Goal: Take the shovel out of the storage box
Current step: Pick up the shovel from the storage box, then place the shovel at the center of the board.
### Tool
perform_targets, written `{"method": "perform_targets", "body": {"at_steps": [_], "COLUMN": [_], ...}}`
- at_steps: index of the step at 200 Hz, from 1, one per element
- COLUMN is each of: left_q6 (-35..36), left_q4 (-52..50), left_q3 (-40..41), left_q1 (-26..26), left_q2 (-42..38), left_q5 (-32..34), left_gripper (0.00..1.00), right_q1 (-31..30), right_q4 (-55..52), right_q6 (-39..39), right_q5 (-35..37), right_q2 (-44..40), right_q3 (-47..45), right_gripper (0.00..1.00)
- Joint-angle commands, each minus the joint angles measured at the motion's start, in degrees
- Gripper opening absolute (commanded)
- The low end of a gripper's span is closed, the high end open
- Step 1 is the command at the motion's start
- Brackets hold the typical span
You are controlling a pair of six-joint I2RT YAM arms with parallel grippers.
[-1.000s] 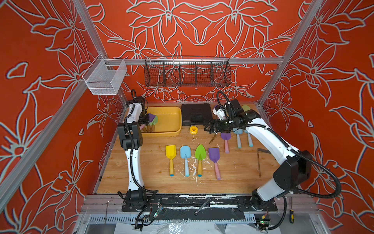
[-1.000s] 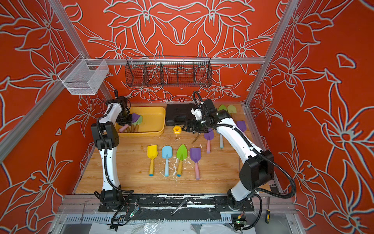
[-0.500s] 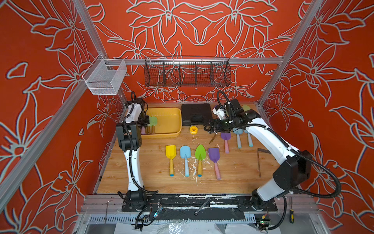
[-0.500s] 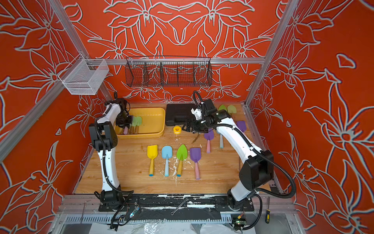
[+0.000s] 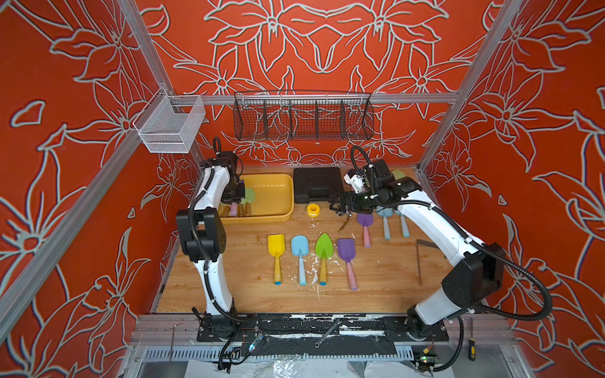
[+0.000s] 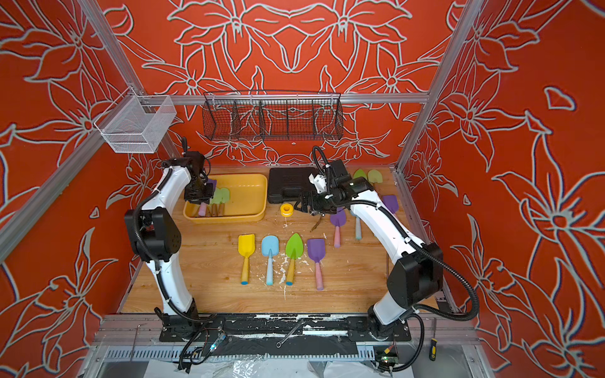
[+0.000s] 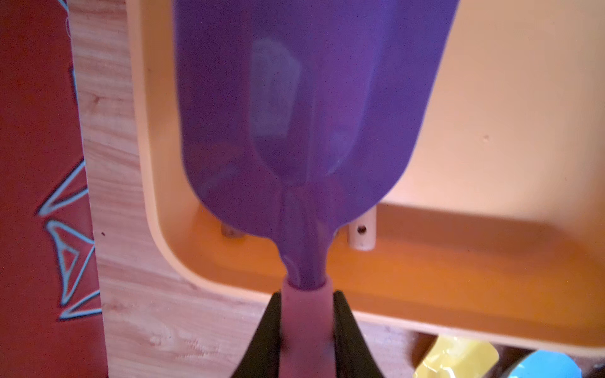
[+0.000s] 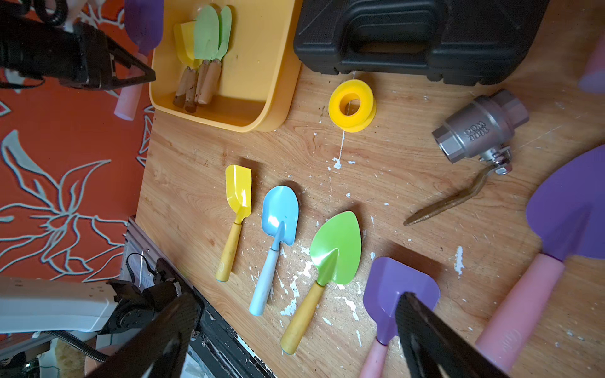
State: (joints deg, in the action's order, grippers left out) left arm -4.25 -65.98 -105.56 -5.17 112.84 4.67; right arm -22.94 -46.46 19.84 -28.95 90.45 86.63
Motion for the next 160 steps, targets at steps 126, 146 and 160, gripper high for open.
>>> {"method": "perform_targets", "body": {"at_steps": [126,146,160], "left_q6": [-28.93,-29.0,-29.34], "left_q4": [15.67,17.2,18.14], "left_q3": [61.65,62.82,63.61], "left_q1": [23.09,23.27,23.27], "left_q2": [-51.91,-50.22,-48.79], "left_q5": [2.4,2.13,1.18], "left_gripper": [0.0,0.0,0.0], "right_q1": [1.84,1.84,1.85], "right_q4": [-0.74,-0.92,-0.92], "right_q6": [-5.24,-5.24,-5.24], "right_q5": [-2.93,-3.32,-3.34], "right_q2": [-3.45,-3.8,-4.15], "right_q3": [-0.71,-0.75,-0.84], "right_gripper": [0.97,0.97,0.97]}}
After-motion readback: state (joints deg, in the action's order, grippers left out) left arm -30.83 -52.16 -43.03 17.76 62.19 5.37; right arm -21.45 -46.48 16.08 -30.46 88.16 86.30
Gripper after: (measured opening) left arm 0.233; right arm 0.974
